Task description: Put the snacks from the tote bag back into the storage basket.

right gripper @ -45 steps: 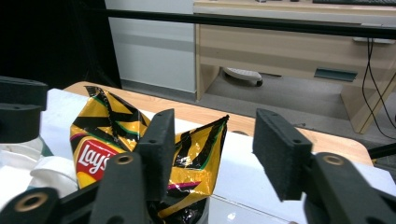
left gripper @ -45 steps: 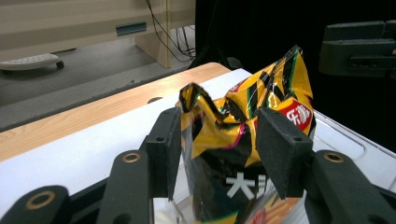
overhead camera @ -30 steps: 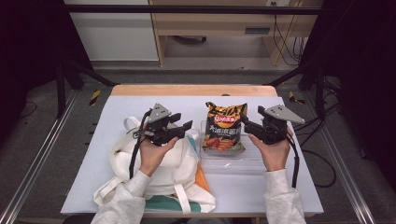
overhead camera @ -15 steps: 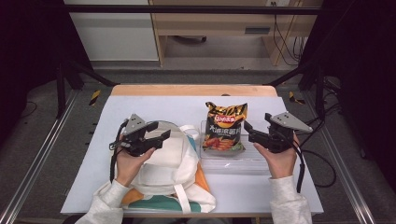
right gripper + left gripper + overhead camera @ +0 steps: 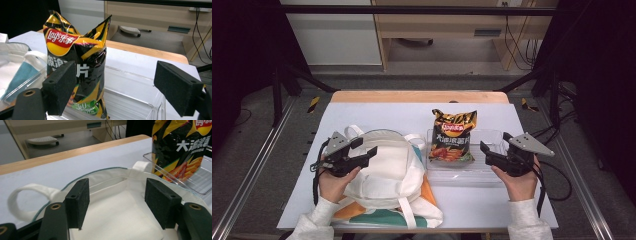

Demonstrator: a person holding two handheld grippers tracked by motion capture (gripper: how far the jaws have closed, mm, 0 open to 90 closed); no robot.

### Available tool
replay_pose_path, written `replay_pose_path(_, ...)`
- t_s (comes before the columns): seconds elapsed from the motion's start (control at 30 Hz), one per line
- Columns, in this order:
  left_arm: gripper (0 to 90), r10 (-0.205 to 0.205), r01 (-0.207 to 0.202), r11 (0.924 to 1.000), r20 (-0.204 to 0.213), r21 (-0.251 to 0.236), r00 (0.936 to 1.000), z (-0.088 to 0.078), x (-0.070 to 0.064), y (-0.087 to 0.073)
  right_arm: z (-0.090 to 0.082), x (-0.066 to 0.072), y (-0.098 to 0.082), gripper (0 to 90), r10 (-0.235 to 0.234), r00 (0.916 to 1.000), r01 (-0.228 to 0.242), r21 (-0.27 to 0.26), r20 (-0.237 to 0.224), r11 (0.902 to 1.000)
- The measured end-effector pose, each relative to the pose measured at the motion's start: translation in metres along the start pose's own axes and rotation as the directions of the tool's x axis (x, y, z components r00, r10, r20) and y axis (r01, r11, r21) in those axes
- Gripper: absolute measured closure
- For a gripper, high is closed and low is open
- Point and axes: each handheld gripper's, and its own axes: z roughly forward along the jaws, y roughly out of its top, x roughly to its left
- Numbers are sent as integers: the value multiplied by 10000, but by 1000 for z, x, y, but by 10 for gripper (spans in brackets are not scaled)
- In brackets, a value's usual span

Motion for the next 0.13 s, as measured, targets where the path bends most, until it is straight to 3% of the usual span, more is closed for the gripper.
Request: replay_pose_path(0.13,355,-84,83,10000,-164,-33,9998,-7,9,-6,-1,0,-8,173,-90,9999,91,107,-87,9999)
